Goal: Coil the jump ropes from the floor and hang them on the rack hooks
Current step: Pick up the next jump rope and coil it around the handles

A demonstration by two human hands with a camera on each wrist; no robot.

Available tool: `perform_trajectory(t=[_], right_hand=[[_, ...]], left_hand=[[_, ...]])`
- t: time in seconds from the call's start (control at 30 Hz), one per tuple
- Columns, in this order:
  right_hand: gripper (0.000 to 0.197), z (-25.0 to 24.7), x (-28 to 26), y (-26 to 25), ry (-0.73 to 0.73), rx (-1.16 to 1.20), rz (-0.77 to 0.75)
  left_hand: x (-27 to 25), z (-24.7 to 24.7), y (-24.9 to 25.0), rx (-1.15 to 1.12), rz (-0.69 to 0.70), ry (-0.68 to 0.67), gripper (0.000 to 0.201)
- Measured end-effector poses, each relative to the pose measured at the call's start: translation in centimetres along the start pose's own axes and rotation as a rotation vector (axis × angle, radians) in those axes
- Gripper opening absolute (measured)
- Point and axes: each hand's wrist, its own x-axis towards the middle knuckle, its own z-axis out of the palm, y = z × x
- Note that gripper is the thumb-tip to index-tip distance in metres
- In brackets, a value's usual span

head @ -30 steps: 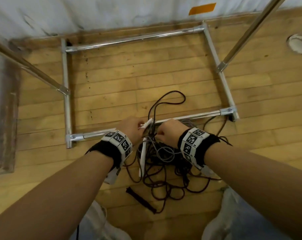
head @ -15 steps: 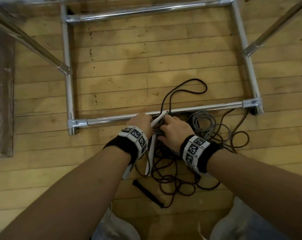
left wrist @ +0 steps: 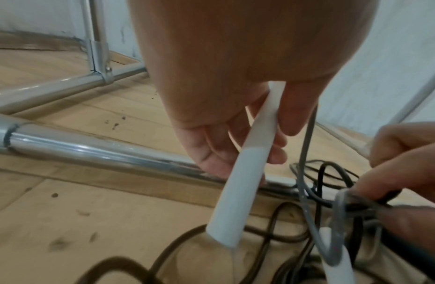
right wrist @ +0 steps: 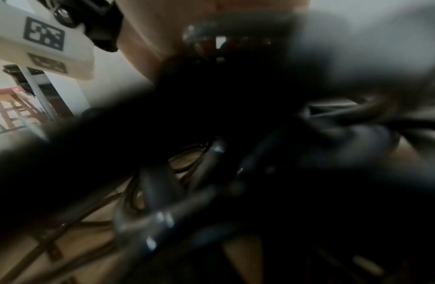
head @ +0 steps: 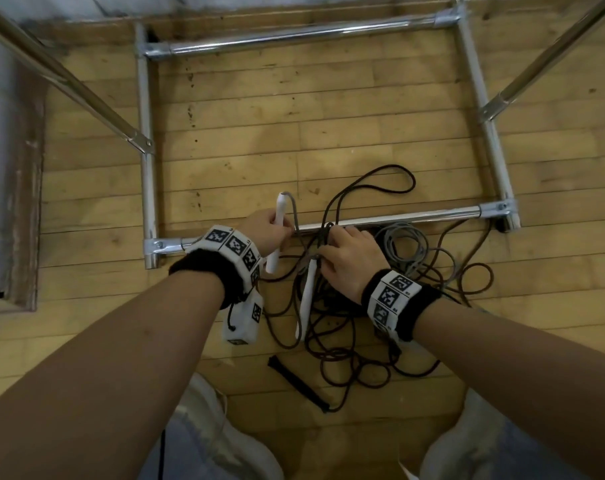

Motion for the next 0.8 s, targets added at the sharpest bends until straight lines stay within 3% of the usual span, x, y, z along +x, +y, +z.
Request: perform_trajectory(t=[0.13,0.3,0.6,0.8], right_hand=[[0.012,-2.6,0.8,0.5,0.159,0.078,0.049],[0.014,-7.6,2.6,1.1,0.076,0.406,0.244],[0.019,-18.3,0.7,-1.1,0.297,0.731,0.264],[0.014,-25.4,-1.1,-2.9,0.435,0.79,0.24]], left_hand=[[-0.7,-1.2,2.3,-0.19,-0.013,0.062,0.017],[-2.9,-3.2,6.7,-0.261,0.078,0.029,0.022],[-10.8,-6.5,13.2,-0.518,0.251,-0.002,0.014],[-16.4,-7.6,15.8,-0.584,0.379,-0.024,0.013]])
